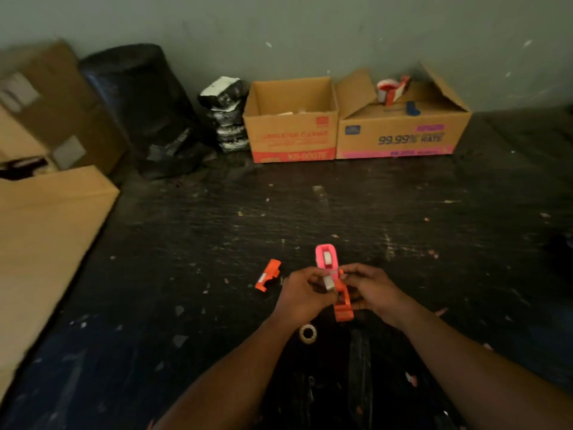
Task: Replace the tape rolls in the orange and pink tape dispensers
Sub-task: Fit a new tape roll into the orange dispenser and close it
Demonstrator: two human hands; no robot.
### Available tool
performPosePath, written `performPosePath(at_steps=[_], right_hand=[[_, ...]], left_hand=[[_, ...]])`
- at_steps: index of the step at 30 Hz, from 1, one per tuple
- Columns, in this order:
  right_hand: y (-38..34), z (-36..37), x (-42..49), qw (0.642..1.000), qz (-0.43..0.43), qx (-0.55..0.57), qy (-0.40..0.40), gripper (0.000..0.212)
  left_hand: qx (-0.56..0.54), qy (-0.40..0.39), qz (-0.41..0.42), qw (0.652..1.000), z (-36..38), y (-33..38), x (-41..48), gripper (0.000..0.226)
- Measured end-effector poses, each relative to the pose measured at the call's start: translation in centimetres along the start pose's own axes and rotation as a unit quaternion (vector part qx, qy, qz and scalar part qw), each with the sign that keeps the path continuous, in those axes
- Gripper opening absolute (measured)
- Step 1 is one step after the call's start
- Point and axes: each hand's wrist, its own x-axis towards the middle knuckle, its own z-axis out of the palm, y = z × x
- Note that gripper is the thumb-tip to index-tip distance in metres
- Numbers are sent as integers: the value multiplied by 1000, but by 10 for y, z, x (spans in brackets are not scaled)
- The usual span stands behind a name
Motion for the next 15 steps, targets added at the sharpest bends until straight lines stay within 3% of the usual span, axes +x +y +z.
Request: performPosePath(at_steps=[6, 15], right_hand=[[-33, 37, 18, 998, -8, 53, -19, 23], [-57, 77, 60, 995, -13, 99, -19, 19]], left_hand=[[-109, 26, -29, 993, -46, 7, 14, 36], [-175, 2, -68, 982, -99, -6, 47, 28]])
